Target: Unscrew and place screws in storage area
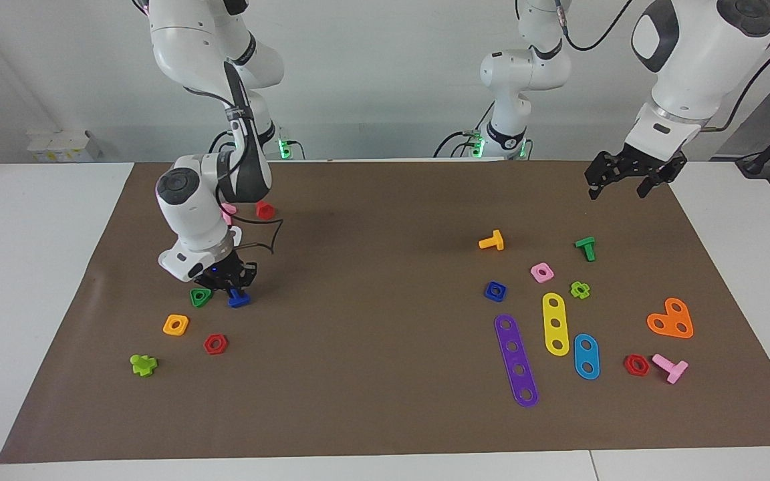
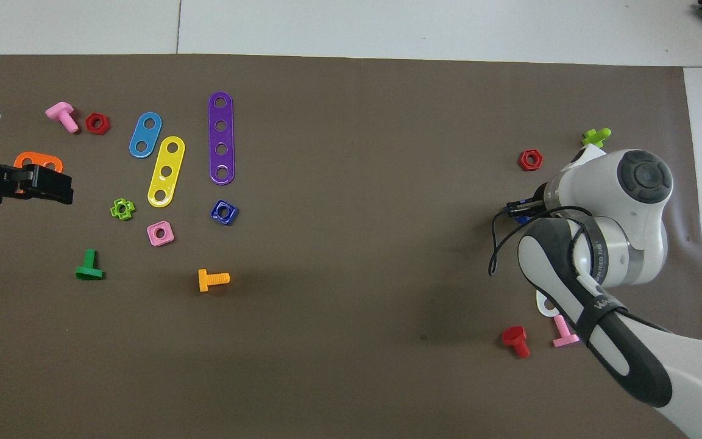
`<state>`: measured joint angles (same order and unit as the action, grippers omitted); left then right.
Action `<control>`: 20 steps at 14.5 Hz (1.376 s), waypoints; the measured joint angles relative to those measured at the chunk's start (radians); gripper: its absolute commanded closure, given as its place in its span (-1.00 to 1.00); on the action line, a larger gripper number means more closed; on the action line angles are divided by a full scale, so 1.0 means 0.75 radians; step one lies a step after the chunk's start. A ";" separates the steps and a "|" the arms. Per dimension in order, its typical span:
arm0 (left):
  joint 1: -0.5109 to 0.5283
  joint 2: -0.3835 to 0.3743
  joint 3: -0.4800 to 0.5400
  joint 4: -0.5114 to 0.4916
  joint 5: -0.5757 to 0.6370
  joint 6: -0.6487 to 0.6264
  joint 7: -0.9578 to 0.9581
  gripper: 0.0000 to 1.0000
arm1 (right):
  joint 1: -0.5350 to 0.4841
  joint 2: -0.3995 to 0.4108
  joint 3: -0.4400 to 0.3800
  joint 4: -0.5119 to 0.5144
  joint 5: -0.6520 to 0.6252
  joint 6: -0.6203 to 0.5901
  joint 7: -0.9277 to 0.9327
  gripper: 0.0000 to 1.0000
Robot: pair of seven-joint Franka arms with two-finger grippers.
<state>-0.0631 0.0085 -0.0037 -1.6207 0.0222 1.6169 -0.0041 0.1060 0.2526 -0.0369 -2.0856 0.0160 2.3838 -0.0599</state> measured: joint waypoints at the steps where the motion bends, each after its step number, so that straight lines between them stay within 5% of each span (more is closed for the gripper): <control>1: 0.000 0.000 0.000 0.000 0.000 0.000 0.000 -1.00 | 0.000 -0.002 0.000 -0.010 0.000 0.000 0.000 1.00; 2: 0.000 0.000 0.000 0.000 0.000 0.000 0.000 -1.00 | 0.000 -0.005 0.000 -0.016 0.000 0.003 -0.001 1.00; 3: 0.000 0.000 0.000 0.000 0.000 0.000 0.000 -1.00 | 0.000 -0.009 0.000 -0.020 0.000 0.003 -0.002 0.38; 4: 0.000 0.000 0.000 0.000 0.000 0.000 0.000 -1.00 | 0.000 -0.012 0.000 -0.024 0.000 0.003 -0.002 -0.99; 11: 0.000 0.000 0.000 0.000 0.000 0.000 0.000 -1.00 | 0.005 -0.085 0.000 0.064 0.000 -0.055 0.178 -1.00; 20: 0.001 0.000 0.000 0.000 0.000 0.000 0.000 -1.00 | -0.113 -0.358 -0.035 0.487 -0.002 -0.813 0.288 -1.00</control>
<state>-0.0624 0.0085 -0.0039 -1.6207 0.0222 1.6169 -0.0041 0.0210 -0.0157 -0.0630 -1.7204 0.0146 1.7745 0.1565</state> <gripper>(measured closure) 0.000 0.000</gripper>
